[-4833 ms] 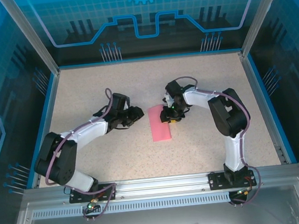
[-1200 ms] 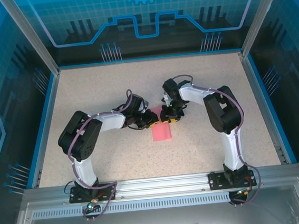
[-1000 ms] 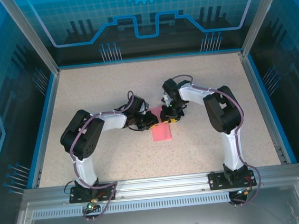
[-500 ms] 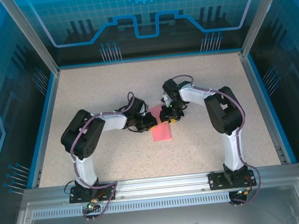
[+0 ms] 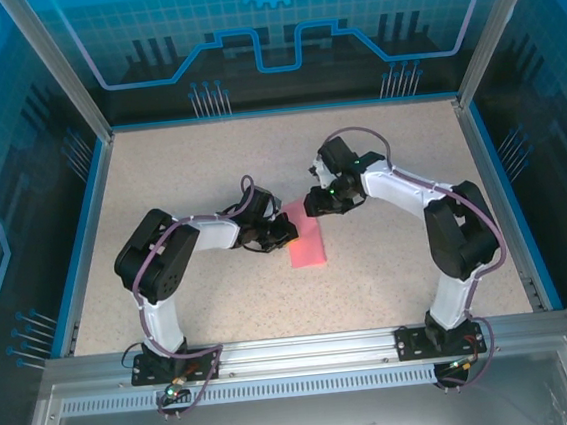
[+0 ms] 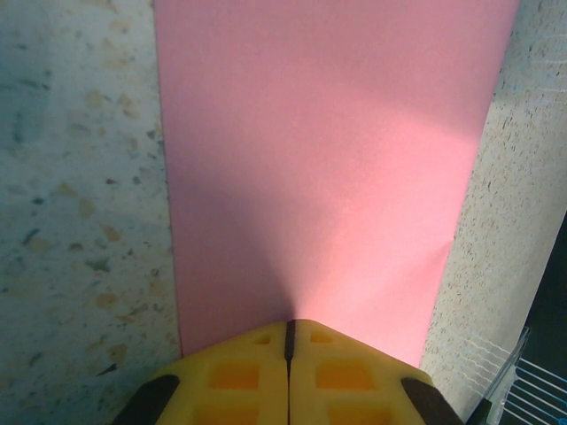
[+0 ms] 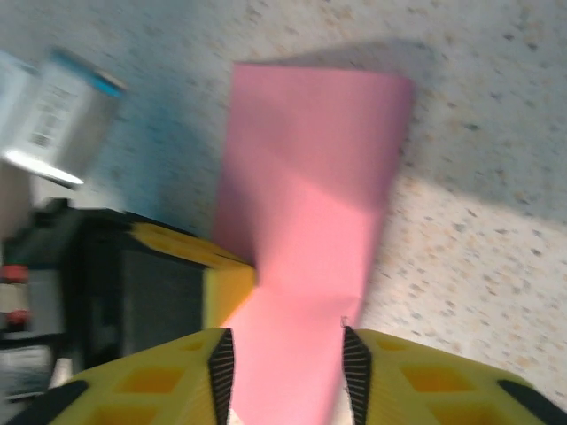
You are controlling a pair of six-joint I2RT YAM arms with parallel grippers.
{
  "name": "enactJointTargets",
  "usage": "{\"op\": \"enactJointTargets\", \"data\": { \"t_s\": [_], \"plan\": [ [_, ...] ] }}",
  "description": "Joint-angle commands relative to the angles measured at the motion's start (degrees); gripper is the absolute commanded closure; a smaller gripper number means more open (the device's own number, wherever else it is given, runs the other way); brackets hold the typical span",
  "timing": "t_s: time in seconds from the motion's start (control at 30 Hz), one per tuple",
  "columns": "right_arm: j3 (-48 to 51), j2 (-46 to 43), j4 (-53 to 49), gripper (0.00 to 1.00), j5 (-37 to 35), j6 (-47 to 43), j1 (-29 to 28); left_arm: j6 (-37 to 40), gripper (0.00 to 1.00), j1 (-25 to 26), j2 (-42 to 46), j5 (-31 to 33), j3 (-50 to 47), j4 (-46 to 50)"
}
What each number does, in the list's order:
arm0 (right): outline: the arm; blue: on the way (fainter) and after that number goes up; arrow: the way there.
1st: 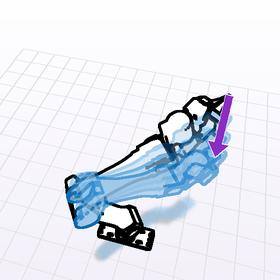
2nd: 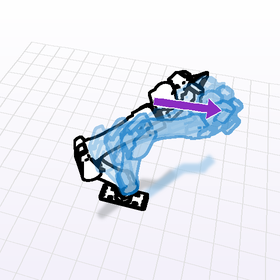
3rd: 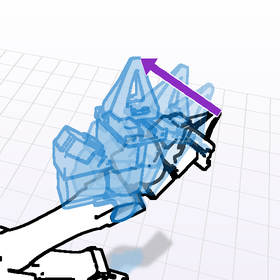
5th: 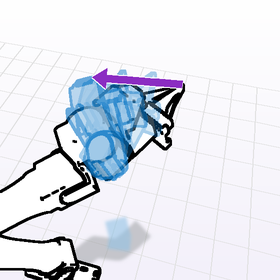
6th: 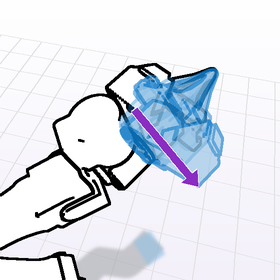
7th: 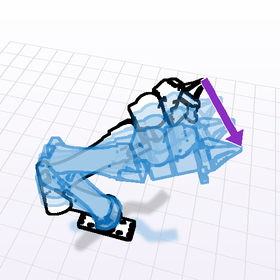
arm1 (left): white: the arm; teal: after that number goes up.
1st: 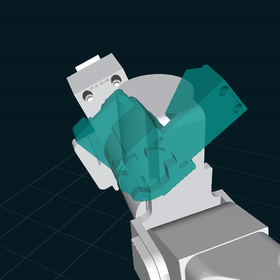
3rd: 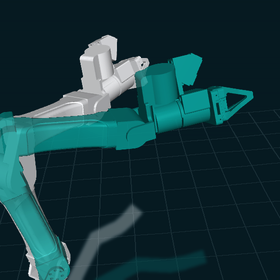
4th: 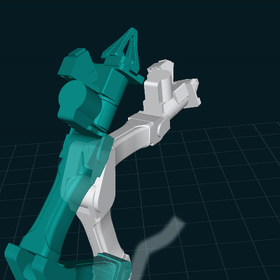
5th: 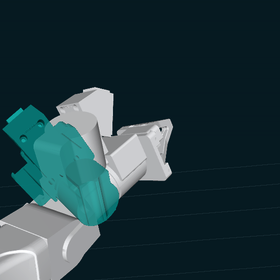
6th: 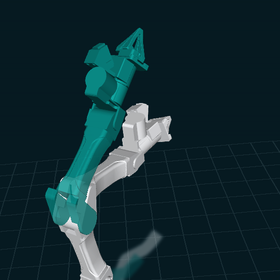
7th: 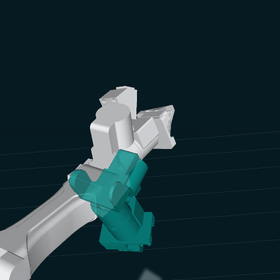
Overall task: Fold a paper plane with a square sheet of paper (pick it up from the middle)
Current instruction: Hold the square sheet of paper at the center of the table, then fold the square sheet of paper in half at the center of the table.
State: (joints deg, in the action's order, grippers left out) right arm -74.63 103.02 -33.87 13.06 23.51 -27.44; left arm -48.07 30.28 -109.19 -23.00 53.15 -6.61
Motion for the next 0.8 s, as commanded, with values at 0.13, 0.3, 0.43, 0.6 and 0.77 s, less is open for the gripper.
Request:
{"op": "enactJointTargets", "data": {
  "t_s": [0.13,0.3,0.43,0.6,0.77],
  "plan": [
    [-1.77,7.91,4.39,0.89,9.61,2.01,-0.95,-0.24,1.00,1.14,-5.62,7.44,-3.56,11.96],
    [-1.92,11.55,5.78,0.99,11.25,1.18,-0.16,-0.27,1.00,1.11,-5.69,7.64,-3.49,12.41],
    [-1.49,13.56,6.58,1.00,12.54,-0.09,0.96,-0.22,1.00,1.13,-5.84,7.95,-3.40,12.93],
    [0.00,14.87,6.64,1.00,12.20,-1.65,2.38,-0.77,1.00,1.18,-6.38,8.25,-3.40,14.19],
    [3.48,13.98,6.97,1.00,12.86,-2.70,5.21,-1.41,1.00,1.18,-7.24,9.15,-2.93,17.30]
  ]
}}
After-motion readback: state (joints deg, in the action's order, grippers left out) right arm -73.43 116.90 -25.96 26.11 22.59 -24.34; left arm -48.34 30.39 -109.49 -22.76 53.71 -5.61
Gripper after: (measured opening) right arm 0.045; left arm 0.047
